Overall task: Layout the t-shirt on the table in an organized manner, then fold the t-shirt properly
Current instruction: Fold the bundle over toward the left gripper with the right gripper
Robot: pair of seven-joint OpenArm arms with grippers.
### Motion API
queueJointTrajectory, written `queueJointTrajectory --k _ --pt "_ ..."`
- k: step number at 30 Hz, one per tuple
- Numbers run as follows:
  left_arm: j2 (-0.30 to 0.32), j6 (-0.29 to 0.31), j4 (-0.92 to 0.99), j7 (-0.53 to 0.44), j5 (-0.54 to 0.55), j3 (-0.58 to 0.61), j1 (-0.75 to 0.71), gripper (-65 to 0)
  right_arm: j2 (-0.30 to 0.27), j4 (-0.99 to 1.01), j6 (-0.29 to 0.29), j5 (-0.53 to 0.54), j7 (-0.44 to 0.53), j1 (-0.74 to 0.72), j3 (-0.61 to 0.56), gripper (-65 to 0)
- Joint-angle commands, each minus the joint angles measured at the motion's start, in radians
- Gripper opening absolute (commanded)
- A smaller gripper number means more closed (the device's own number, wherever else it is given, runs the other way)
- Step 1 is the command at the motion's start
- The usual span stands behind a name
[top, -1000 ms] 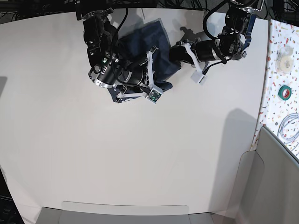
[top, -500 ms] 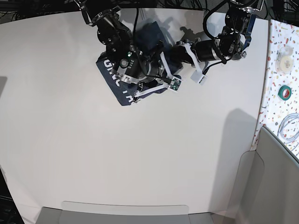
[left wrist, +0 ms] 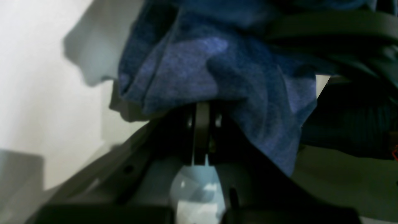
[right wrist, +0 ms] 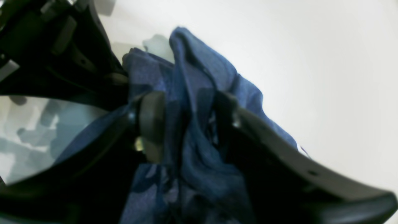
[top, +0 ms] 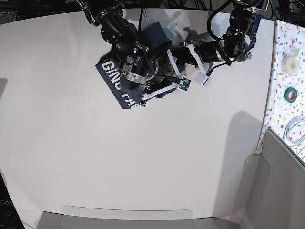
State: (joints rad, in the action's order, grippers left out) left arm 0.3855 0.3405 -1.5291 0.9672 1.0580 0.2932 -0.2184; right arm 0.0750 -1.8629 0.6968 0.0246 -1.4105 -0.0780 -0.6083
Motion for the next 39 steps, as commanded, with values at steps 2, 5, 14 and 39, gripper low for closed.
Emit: queueJointTrajectory --k 2,5,14,39 --pt "0.002 -0.033 0.023 0.016 -0.034 0.002 -0.003 -65.0 0.013 -0.039 0.001 0.007 0.014 -0.018 0.004 -33.2" --pt "0.002 -0.033 0.023 0.016 -0.034 0.002 -0.003 -65.0 0.016 -0.079 0.001 0.008 0.014 -0.018 0.006 -30.7" --pt "0.003 -0.033 0.023 0.016 -0.034 0.002 -0.003 -65.0 0.064 -0.168 0.001 0.01 0.038 -0.03 0.058 -30.6" --pt "0.0 -0.033 0.025 0.014 -0.034 0.002 -0.002 -65.0 0.039 -0.162 0.001 0.011 0.035 0.024 0.634 -65.0"
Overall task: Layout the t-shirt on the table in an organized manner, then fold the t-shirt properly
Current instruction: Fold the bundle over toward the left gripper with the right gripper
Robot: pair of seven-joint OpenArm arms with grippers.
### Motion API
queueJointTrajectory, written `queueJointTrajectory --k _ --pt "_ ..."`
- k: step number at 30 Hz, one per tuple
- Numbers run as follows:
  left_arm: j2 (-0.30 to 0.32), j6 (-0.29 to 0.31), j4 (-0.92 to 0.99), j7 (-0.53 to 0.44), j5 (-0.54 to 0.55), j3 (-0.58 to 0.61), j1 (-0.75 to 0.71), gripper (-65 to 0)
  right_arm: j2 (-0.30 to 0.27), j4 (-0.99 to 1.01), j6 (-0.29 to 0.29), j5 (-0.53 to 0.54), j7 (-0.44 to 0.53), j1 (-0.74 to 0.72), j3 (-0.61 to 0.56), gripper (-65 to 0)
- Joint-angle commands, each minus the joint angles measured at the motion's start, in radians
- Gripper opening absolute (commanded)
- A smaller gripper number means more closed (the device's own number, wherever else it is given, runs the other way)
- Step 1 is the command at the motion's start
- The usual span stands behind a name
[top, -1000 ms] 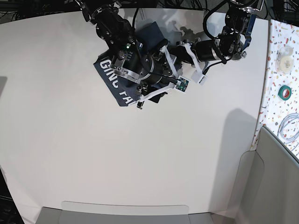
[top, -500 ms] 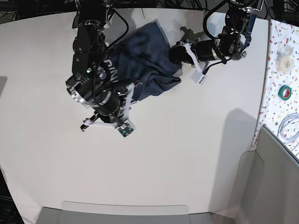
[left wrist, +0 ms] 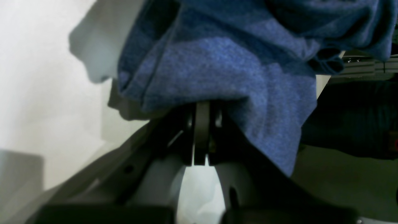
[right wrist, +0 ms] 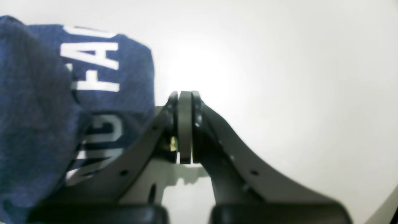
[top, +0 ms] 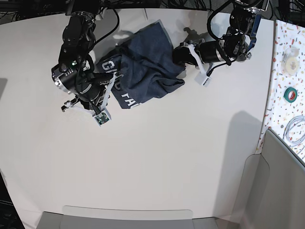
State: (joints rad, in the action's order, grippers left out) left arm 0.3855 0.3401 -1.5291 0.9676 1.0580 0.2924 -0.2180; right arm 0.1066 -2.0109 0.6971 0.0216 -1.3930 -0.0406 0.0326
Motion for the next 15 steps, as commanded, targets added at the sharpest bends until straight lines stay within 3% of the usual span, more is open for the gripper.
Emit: queueJointTrajectory --k 1,12,15 --pt "0.0 -0.032 0.025 0.014 -0.034 0.003 -0.002 -65.0 0.006 -0.015 0.001 0.015 0.017 -0.008 -0.036 -65.0" --pt "0.0 -0.032 0.025 0.014 -0.034 0.003 -0.002 -65.0 -0.006 -0.029 0.001 0.015 0.016 0.044 -0.354 -65.0" --pt "0.002 -0.032 0.025 0.014 -0.034 0.003 -0.002 -65.0 -0.041 -0.029 0.001 0.042 0.014 0.038 -0.448 -65.0"
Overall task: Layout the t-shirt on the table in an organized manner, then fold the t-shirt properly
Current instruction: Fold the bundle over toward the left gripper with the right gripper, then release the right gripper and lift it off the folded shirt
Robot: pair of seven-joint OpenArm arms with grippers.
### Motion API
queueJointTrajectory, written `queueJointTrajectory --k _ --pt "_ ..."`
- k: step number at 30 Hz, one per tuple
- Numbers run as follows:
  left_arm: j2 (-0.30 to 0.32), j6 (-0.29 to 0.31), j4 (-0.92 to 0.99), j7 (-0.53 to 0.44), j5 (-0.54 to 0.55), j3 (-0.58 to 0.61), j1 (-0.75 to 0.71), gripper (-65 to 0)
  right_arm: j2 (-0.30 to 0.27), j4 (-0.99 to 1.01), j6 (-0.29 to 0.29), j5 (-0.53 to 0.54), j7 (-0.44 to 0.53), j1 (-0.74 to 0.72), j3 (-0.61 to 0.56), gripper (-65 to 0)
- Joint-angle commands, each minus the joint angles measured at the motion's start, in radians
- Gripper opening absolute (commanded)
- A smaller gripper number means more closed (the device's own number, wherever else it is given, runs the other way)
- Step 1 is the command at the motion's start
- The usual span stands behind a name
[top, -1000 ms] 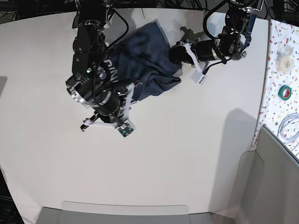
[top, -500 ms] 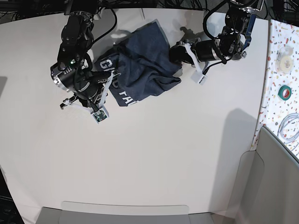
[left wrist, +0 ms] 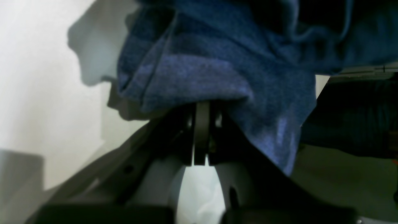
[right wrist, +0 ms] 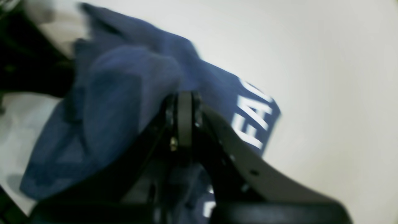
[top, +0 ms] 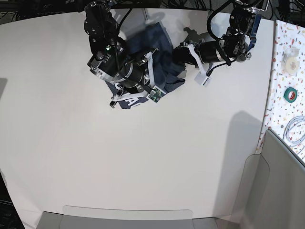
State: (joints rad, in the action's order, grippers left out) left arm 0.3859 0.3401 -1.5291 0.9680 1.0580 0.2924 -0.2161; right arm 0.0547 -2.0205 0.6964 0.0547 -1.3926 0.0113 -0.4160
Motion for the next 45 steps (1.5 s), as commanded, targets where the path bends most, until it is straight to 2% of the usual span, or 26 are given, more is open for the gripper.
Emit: queueJointTrajectory --k 1,4,7,10,12,17,19,25,28,31,35,40,45 --pt "0.002 -0.032 0.025 0.013 -0.034 0.003 -0.004 -65.0 -0.006 -0.019 0.002 0.05 0.014 -0.018 -0.031 -65.0" --pt "0.002 -0.032 0.025 0.013 -0.034 0.003 -0.004 -65.0 -0.059 -0.019 0.002 0.228 0.014 -0.05 -0.091 -65.0" --pt "0.002 -0.032 0.025 0.013 -0.035 0.003 -0.003 -65.0 -0.097 -0.019 0.002 0.425 0.015 -0.09 -0.1 -65.0" --pt "0.002 -0.032 0.025 0.013 -0.035 0.003 -0.003 -65.0 -0.123 -0.019 0.002 0.538 0.019 -0.124 -0.057 -65.0" --pt "0.002 -0.032 0.025 0.013 -0.035 0.003 0.001 -65.0 -0.131 -0.018 0.002 0.564 0.019 -0.126 0.035 -65.0" --pt "0.002 -0.032 0.025 0.013 -0.035 0.0 0.022 -65.0 -0.152 -0.015 0.002 0.56 0.015 -0.122 0.251 -65.0" --pt "0.002 -0.032 0.023 0.013 -0.034 -0.043 0.019 -65.0 -0.164 -0.013 0.002 0.558 0.015 -0.121 0.331 -65.0" --pt "0.003 -0.032 0.009 0.027 -0.029 -0.18 0.01 -65.0 -0.253 -0.01 0.002 0.551 0.015 -0.113 0.524 -65.0" --pt "0.003 -0.032 -0.038 0.027 -0.031 -0.22 -0.03 -65.0 -0.301 -0.01 0.002 0.474 0.015 -0.081 0.598 -65.0" --pt "0.005 -0.032 -0.09 0.038 -0.031 -0.23 -0.052 -65.0 -0.321 0.004 0.002 0.354 0.017 -0.052 0.596 -65.0" --pt "0.005 -0.032 -0.13 0.142 -0.031 -0.23 -0.056 -65.0 -0.318 0.004 0.002 0.238 0.019 -0.006 0.535 -65.0" --pt "0.005 -0.032 -0.178 0.205 -0.032 -0.221 -0.058 -65.0 -0.321 0.004 0.002 0.181 0.02 0.034 0.454 -65.0" --pt "0.0 -0.032 -0.182 0.214 -0.032 -0.221 -0.052 -65.0 -0.322 0.004 0.002 0.173 0.02 0.077 0.424 -65.0"
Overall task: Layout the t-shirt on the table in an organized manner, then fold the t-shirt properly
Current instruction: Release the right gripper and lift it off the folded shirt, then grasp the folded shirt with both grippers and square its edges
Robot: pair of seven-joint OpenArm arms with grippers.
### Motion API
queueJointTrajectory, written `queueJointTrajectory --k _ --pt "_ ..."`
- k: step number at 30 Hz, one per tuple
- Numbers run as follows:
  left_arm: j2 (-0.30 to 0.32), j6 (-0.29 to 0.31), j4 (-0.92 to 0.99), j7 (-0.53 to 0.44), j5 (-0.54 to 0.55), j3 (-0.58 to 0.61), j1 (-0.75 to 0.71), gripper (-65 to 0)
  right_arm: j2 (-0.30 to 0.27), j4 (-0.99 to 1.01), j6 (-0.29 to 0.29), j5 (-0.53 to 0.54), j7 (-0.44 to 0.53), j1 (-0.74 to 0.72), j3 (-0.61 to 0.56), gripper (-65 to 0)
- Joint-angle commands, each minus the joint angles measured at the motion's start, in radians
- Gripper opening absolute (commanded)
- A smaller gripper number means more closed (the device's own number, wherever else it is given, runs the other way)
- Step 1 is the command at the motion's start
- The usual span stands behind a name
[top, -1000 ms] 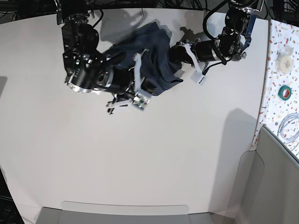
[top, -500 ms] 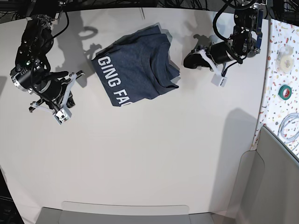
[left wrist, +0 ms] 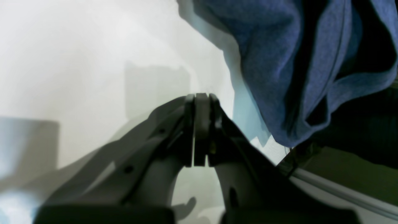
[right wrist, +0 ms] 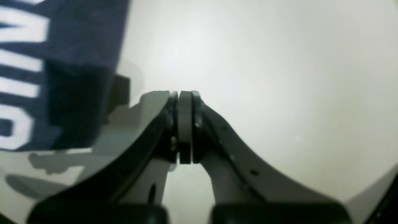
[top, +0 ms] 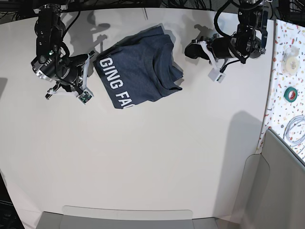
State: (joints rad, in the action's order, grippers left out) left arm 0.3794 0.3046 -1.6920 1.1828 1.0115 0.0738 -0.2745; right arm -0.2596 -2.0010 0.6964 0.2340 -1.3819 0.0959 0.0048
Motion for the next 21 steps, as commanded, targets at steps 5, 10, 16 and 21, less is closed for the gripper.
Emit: queueJointTrajectory --k 5,10,16,21 --pt "-0.036 0.003 -0.018 -0.001 0.014 -0.001 0.021 -65.0 -0.008 -0.016 0.002 -0.006 0.009 0.023 0.004 -65.0" --pt "-0.081 0.003 0.011 0.039 0.013 0.001 0.08 -65.0 -0.008 -0.02 0.002 -0.005 0.009 0.044 0.004 -65.0" --pt "-0.112 0.001 0.059 0.045 0.013 0.001 0.146 -65.0 0.0 -0.024 0.002 0.0 0.009 0.078 0.001 -65.0" --pt "-0.141 0.001 0.171 0.045 0.014 0.011 0.225 -65.0 0.015 -0.024 0.002 0.0 0.011 0.09 -0.134 -65.0"
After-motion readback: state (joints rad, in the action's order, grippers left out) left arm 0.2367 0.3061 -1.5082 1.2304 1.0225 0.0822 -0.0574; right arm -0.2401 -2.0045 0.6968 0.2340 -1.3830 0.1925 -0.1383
